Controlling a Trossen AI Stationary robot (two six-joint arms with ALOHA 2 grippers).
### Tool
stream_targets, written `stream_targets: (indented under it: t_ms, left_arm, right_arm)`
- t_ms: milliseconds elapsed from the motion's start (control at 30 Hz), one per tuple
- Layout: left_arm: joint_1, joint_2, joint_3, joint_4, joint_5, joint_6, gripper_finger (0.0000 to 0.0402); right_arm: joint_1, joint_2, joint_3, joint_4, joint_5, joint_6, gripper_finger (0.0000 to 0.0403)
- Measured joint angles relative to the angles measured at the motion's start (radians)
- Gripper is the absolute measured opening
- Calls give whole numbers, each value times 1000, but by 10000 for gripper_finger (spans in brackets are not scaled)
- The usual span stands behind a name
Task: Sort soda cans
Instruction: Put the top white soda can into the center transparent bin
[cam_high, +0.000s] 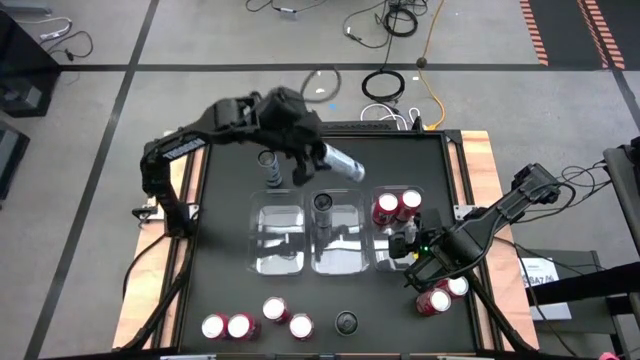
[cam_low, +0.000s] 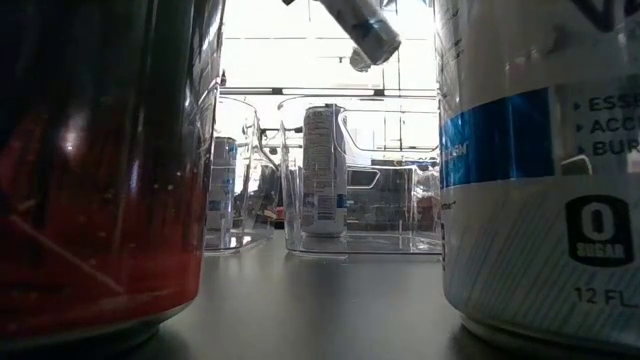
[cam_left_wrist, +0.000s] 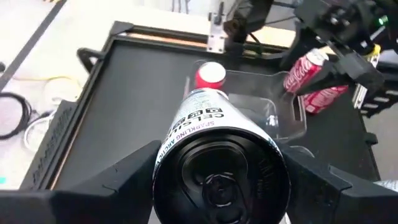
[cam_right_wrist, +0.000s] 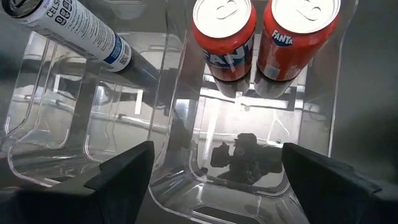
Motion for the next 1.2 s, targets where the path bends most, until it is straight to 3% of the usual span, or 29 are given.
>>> stream_targets:
  t_ms: [633, 1000, 1200]
  left_arm:
    - [-138, 258, -1, -109, -94, 44, 281]
    - [-148, 365, -1, -107, -130, 70, 281]
    - [-150, 428, -2, -105, -198, 105, 281]
  right_arm:
    - [104, 29, 0, 94, -1, 4, 345]
    - [128, 71, 0, 164, -5, 4, 345]
    - [128, 71, 0, 166, -5, 1, 345]
